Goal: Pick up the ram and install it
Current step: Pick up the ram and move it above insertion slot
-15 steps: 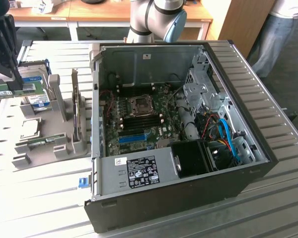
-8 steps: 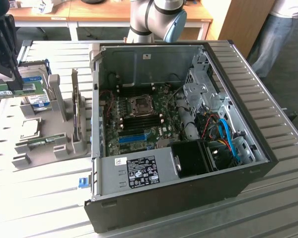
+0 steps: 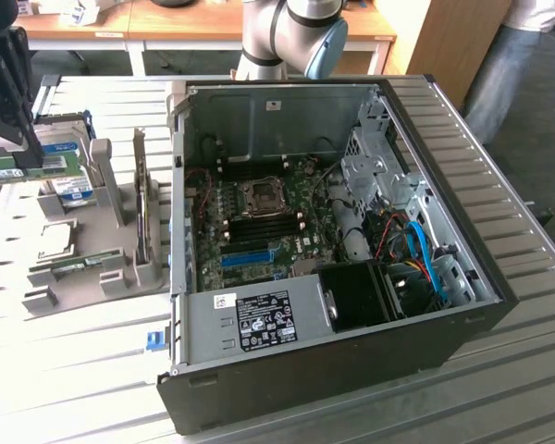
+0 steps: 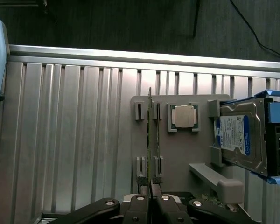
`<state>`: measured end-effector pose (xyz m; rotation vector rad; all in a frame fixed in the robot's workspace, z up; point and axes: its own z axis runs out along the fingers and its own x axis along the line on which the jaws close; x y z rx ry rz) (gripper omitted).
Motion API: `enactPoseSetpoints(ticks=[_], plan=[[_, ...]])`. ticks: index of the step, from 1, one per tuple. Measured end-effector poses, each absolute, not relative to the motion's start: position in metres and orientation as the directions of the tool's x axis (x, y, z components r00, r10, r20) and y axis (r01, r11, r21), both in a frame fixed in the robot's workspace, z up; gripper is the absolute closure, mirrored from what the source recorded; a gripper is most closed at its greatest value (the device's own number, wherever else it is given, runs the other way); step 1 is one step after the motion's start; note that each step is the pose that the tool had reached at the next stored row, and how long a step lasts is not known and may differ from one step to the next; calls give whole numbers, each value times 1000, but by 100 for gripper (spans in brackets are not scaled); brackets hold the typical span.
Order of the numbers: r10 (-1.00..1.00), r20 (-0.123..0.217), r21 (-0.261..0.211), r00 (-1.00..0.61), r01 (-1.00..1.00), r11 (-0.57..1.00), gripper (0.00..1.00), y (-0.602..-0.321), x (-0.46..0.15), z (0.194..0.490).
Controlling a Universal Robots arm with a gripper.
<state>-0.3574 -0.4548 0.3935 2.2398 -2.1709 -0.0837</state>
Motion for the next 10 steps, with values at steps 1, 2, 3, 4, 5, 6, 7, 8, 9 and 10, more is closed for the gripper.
enactPoseSetpoints(ticks=[1,2,3,4,5,6,7,8,9,10], plan=[[-999,-24,53,31,-998,-32,88,-455,-357,393],[-999,-24,53,31,-998,-32,88,-455,-357,393],[-999,-24,53,31,-998,-32,88,-455,-357,394],[-999,-24,53,31,-998,-32,88,-455,-357,394],[-999,-24,53,31,-998,-32,88,-455,-356,394],[-999,-24,54,31,-998,-32,88,-455,-355,393],[-999,-24,54,31,-998,-32,88,-455,-353,393],[-999,-24,55,31,-998,-32,88,-455,-352,394],[-999,-24,56,31,-998,-32,88,-455,-350,394],[-999,-24,56,31,-998,-32,88,-455,-349,394]])
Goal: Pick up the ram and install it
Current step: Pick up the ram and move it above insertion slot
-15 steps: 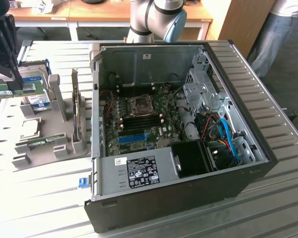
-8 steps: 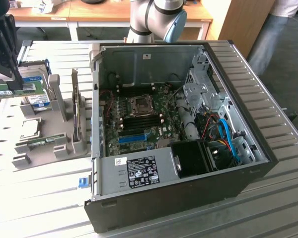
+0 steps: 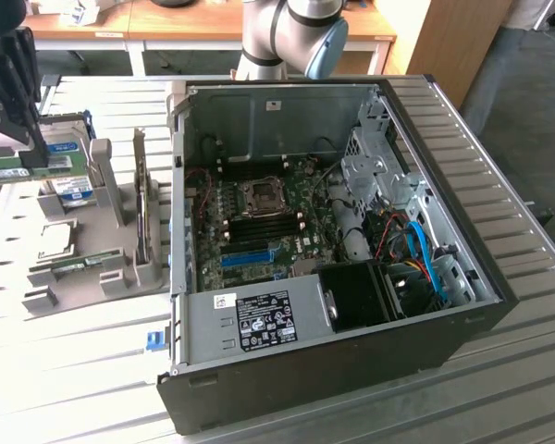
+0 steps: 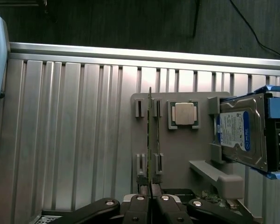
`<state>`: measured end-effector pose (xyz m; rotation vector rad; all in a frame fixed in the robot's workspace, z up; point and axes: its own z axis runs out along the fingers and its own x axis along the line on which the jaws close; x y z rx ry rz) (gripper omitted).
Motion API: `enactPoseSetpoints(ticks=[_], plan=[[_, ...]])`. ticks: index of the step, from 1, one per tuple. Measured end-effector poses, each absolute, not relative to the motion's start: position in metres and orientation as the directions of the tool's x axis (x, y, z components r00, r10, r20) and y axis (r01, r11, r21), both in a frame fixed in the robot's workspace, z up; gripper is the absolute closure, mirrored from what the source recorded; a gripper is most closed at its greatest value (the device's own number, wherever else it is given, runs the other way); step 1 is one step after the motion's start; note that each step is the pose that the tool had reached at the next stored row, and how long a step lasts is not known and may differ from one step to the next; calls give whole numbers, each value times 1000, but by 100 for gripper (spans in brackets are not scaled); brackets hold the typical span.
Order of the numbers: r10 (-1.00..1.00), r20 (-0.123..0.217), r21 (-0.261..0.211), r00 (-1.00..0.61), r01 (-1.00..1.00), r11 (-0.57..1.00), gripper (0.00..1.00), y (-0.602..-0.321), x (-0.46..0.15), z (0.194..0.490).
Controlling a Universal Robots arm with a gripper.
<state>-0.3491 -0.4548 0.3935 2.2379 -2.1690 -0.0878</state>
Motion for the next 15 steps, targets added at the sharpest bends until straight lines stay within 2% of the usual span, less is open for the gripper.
enactPoseSetpoints(ticks=[15], plan=[[-999,-24,72,30,-997,-32,88,-455,-314,394]])
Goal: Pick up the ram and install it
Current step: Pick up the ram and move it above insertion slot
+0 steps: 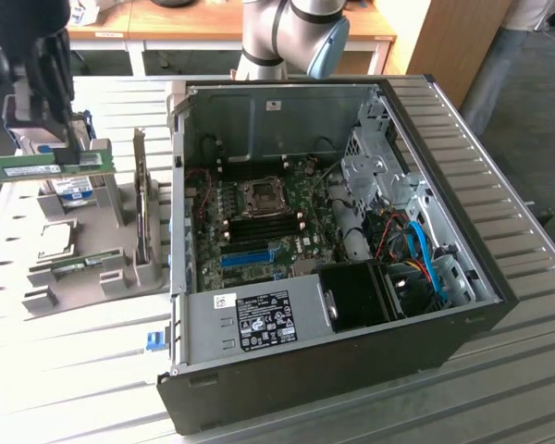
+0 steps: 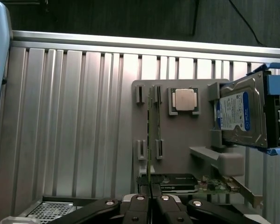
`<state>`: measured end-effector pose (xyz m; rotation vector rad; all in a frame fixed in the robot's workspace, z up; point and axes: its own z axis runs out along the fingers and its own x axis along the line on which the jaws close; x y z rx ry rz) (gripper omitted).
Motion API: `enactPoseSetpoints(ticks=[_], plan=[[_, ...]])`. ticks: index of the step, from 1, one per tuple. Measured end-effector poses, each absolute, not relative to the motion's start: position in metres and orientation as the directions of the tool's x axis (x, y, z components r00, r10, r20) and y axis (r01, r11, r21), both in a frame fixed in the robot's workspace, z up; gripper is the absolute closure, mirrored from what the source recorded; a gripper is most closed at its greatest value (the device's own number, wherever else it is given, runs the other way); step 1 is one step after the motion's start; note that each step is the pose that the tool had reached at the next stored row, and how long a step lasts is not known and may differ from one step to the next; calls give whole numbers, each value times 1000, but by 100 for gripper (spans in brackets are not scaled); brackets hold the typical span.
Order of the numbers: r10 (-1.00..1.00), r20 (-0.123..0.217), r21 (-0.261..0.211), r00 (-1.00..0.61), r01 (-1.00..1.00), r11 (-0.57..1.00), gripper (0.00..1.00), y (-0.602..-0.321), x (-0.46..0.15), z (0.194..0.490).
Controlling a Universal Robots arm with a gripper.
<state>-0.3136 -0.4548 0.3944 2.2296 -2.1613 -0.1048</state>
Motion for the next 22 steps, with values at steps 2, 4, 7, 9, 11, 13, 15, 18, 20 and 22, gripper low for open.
enactPoseSetpoints(ticks=[2,4,7,9,11,13,15,18,20,22], plan=[[-999,-24,73,30,-997,-32,88,-455,-308,395],[-999,-24,75,30,-997,-32,88,-455,-302,395],[-999,-25,77,30,-997,-32,88,-455,-291,395],[-999,-24,78,30,-996,-32,88,-455,-284,395],[-999,-24,79,30,-996,-32,88,-455,-277,395],[-999,-25,80,30,-996,-32,88,-455,-269,395],[-999,-24,80,30,-996,-32,88,-455,-260,396],[-999,-25,81,30,-996,-32,88,-455,-246,396],[-999,-25,81,30,-996,-32,88,-455,-237,396],[-999,-25,81,30,-996,-32,88,-455,-228,396]])
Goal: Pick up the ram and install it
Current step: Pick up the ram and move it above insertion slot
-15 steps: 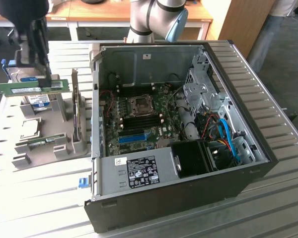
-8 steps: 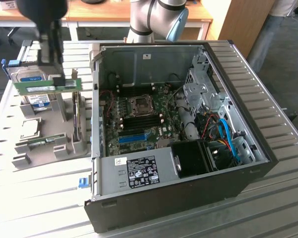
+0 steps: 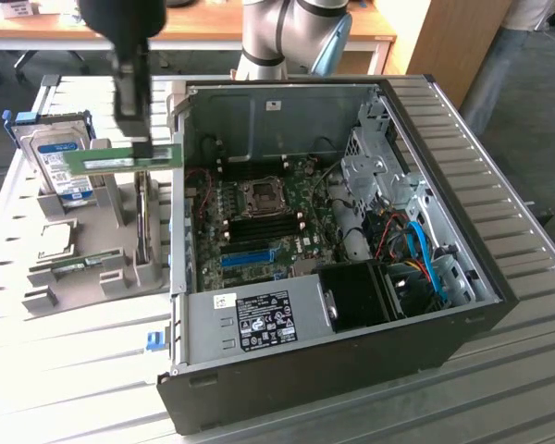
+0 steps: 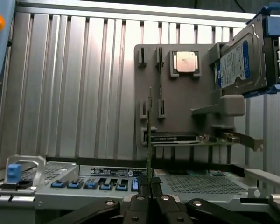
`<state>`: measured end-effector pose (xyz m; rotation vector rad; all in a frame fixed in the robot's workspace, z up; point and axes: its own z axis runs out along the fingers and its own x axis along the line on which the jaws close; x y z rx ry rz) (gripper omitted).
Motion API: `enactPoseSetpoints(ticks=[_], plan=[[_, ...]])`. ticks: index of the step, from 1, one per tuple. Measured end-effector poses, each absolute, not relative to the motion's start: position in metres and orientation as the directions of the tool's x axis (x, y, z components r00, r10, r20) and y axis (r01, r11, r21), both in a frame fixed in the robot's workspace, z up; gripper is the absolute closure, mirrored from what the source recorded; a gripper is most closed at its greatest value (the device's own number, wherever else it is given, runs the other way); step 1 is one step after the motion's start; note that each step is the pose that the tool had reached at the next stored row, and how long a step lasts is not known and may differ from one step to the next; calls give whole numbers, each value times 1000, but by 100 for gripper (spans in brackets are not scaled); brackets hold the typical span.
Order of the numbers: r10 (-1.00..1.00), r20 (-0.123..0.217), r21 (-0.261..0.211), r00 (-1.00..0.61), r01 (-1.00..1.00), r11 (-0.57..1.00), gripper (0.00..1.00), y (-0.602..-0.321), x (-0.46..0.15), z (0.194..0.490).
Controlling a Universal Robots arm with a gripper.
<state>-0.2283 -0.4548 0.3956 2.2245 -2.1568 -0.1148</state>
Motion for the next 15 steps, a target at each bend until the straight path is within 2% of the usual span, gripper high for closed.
enactPoseSetpoints(ticks=[15], plan=[[-999,-25,82,30,-996,-32,88,-455,-160,396]])
